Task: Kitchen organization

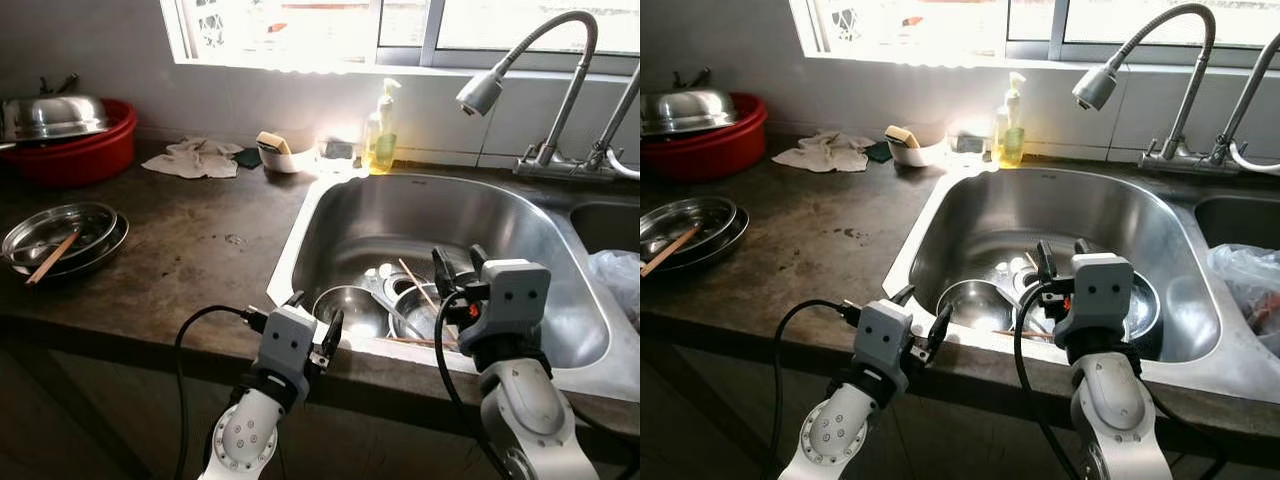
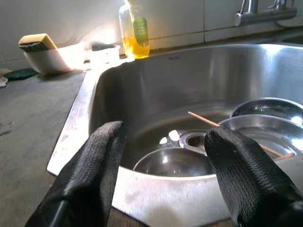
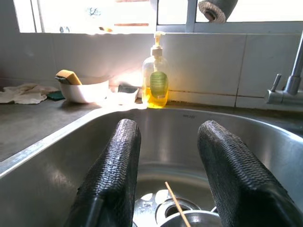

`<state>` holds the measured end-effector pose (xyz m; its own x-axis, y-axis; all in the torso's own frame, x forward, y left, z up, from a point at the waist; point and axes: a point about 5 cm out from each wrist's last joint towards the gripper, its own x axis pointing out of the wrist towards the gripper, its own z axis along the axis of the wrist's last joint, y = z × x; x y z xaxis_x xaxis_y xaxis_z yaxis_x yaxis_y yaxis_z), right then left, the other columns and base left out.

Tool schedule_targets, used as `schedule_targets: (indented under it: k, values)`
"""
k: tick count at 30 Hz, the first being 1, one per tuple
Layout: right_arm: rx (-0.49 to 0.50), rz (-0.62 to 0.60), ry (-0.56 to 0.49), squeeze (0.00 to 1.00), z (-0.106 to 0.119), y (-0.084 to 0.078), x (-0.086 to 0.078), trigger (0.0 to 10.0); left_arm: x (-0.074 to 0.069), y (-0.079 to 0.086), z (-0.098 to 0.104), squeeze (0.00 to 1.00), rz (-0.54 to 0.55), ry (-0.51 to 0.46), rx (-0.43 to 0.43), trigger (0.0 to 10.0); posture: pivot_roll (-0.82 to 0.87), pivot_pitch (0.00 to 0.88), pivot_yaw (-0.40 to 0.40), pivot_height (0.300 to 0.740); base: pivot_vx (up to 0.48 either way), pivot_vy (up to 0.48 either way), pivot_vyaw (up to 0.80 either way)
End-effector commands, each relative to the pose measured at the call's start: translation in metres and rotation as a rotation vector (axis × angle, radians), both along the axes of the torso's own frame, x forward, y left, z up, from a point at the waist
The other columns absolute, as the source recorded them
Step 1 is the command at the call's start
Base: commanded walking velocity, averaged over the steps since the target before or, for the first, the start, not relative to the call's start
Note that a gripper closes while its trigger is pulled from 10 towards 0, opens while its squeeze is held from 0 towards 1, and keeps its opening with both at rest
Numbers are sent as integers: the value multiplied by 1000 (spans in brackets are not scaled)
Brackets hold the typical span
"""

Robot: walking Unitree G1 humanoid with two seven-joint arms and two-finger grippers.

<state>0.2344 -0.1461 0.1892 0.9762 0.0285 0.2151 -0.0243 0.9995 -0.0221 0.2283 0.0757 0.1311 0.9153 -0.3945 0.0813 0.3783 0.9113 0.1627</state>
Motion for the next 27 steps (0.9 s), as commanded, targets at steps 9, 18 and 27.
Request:
schedule_targets:
  k: [9,18,27]
  values:
    - [10,0,15,0,0,3,3,10000,-3,-1,0,0,-8,8,15,10000,168,0,-26,740,-290,0,0]
    - [6,1,16,0,0,4,4,10000,-2,-3,0,0,-16,8,13,10000,165,0,-20,740,-290,0,0]
    - [4,-1,13,0,1,4,5,10000,-2,-3,-1,0,-19,13,18,10000,166,0,-21,740,-289,0,0]
